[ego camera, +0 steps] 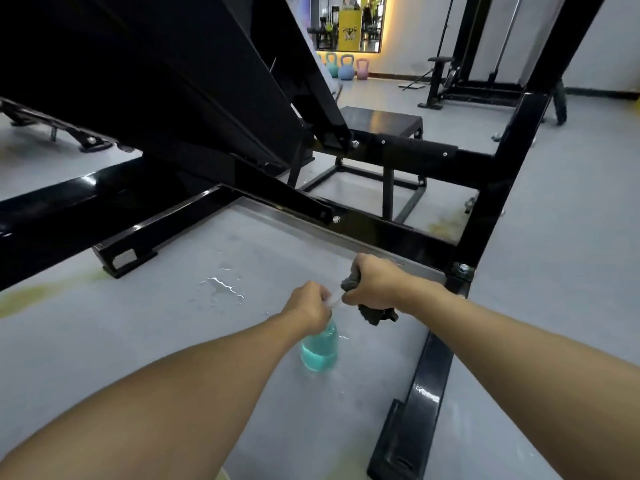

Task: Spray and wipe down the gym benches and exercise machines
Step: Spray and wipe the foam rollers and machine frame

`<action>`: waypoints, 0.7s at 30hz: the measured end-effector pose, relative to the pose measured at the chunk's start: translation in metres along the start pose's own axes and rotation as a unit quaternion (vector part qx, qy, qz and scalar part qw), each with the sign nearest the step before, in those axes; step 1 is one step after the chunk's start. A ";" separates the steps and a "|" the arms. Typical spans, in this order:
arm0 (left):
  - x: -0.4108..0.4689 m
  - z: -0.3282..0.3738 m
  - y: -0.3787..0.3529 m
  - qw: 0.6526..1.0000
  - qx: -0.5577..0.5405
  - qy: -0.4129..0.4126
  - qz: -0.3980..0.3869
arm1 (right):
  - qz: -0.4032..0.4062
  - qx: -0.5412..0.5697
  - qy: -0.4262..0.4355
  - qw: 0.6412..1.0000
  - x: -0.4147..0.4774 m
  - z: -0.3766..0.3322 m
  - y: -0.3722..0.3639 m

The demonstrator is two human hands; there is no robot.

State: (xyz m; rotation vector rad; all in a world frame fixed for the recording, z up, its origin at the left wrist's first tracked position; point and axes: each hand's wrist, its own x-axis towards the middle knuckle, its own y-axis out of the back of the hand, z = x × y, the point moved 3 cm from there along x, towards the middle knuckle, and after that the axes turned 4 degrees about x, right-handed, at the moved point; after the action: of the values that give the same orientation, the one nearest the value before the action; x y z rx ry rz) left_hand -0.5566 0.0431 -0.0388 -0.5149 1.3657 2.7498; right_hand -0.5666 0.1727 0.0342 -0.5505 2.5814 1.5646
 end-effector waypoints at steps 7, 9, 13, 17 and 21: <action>-0.011 0.013 0.023 0.999 -0.008 0.038 0.015 | 0.046 0.148 0.005 0.988 0.001 -0.009 0.003; -0.020 0.028 0.038 0.996 -0.062 0.000 0.068 | 0.053 0.225 0.004 0.973 -0.001 -0.014 0.011; -0.043 0.057 0.063 0.890 -0.448 0.010 -0.088 | 0.098 0.410 0.026 0.906 -0.008 -0.025 0.042; -0.063 0.095 0.096 0.766 -0.599 -0.030 -0.233 | 0.158 0.347 0.079 0.921 -0.029 -0.041 0.074; -0.075 0.134 0.134 0.763 -0.623 -0.107 -0.132 | 0.108 0.285 0.118 0.945 -0.059 -0.063 0.114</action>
State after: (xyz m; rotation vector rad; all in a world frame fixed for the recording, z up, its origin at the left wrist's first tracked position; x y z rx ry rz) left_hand -0.5462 0.0741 0.1621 -0.2972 -0.7183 2.8970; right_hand -0.5432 0.1814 0.1751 -0.4228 3.1671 0.7383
